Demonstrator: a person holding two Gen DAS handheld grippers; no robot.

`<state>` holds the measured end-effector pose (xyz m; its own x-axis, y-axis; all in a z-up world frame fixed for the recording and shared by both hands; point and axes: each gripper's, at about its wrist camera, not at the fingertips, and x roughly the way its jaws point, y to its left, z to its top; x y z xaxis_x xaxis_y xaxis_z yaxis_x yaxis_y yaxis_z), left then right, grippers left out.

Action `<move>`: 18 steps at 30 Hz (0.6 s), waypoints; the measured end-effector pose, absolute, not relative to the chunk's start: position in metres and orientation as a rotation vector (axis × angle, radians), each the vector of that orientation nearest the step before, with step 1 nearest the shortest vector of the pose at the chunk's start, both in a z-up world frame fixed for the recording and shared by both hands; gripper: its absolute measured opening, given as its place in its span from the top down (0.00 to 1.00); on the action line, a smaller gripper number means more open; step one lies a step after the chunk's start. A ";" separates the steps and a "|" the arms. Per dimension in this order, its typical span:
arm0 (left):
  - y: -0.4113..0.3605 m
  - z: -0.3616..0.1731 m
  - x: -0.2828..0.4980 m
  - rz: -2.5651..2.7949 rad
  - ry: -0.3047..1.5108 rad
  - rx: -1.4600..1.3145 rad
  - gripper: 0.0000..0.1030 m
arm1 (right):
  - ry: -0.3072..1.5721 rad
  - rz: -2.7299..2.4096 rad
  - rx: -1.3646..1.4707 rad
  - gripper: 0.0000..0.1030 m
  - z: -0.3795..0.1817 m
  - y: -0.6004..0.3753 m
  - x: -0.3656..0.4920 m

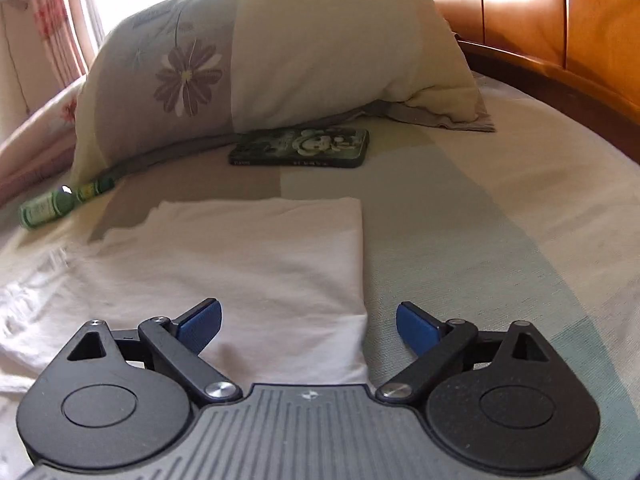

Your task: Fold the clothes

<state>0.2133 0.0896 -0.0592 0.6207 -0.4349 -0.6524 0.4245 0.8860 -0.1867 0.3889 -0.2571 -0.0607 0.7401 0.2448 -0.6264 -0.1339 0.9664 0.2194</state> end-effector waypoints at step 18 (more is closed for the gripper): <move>0.101 -0.061 0.216 -0.458 0.756 -0.035 0.01 | 0.700 0.240 0.050 0.05 -0.062 -0.209 0.443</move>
